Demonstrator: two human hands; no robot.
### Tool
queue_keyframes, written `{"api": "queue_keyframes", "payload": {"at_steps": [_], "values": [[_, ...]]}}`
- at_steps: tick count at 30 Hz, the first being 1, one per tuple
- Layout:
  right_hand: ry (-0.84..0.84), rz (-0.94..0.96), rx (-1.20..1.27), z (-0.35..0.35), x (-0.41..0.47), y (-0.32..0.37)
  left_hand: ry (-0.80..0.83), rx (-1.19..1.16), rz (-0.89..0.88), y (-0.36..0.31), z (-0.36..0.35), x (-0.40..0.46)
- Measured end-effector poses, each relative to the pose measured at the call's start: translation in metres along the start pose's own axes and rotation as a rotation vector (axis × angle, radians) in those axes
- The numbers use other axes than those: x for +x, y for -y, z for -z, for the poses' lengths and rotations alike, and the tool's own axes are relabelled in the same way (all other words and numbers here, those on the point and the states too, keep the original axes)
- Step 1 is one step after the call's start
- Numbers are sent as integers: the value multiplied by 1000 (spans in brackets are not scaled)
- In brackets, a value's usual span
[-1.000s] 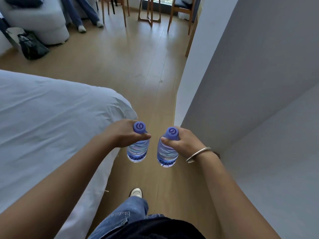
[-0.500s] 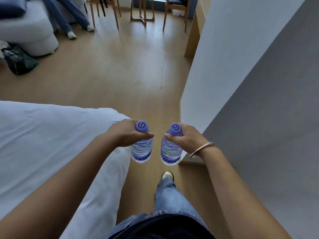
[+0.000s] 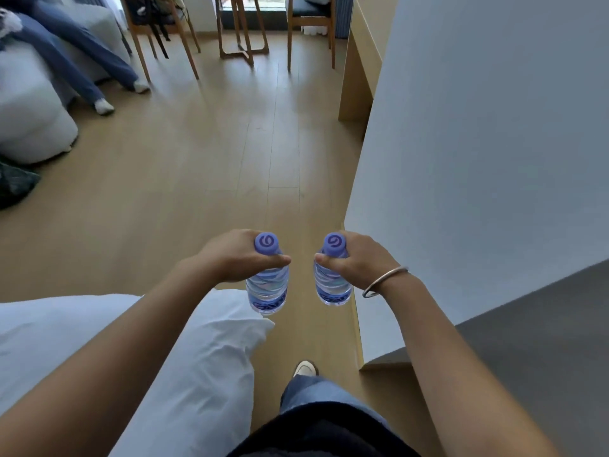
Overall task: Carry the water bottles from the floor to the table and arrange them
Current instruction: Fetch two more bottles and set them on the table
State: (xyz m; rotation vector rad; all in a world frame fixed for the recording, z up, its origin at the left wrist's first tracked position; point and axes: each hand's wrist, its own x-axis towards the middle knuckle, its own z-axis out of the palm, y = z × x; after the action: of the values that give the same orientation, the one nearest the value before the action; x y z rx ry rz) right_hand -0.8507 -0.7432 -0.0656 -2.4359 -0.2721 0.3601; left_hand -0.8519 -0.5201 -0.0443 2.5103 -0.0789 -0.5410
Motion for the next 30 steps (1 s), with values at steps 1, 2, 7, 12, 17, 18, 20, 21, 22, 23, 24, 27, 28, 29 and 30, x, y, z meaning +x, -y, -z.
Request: {"api": "queue_keyframes", "payload": {"at_steps": [1,2,7,12,17,18,20,21,22,23,24,27,28,29,30], "values": [[-9,-12,1,7,13,-1,0,6,1,-2,8,14],[-16,-22,4,13,25,-3,-3,10,-1,-3,15,28],[-55,-77,38,36,63,-15,12,-5,-17,-11,32,87],[-84,-139,52,53,92,-29,44,-3,-61,-22,41,139],[-113,-209,74,69,131,-41,92,-49,-101,-27,53,201],[-121,-223,81,73,141,-43,106,-56,-110,-27,57,215],[-137,-253,92,80,164,-46,133,-56,-134,-27,66,244],[-147,-265,95,83,177,-47,142,-54,-148,-27,72,261],[-160,-276,99,87,191,-47,150,-52,-163,-27,79,278],[-175,-287,104,90,206,-48,159,-46,-178,-28,87,295],[-190,-300,110,94,221,-48,170,-38,-192,-30,96,313],[-235,-330,125,111,270,-46,207,-53,-229,-38,129,367],[-250,-339,133,116,287,-45,219,-71,-239,-41,141,383],[-263,-345,141,122,304,-43,226,-89,-252,-43,152,400],[-274,-347,147,128,320,-41,224,-102,-267,-44,162,416]]}}
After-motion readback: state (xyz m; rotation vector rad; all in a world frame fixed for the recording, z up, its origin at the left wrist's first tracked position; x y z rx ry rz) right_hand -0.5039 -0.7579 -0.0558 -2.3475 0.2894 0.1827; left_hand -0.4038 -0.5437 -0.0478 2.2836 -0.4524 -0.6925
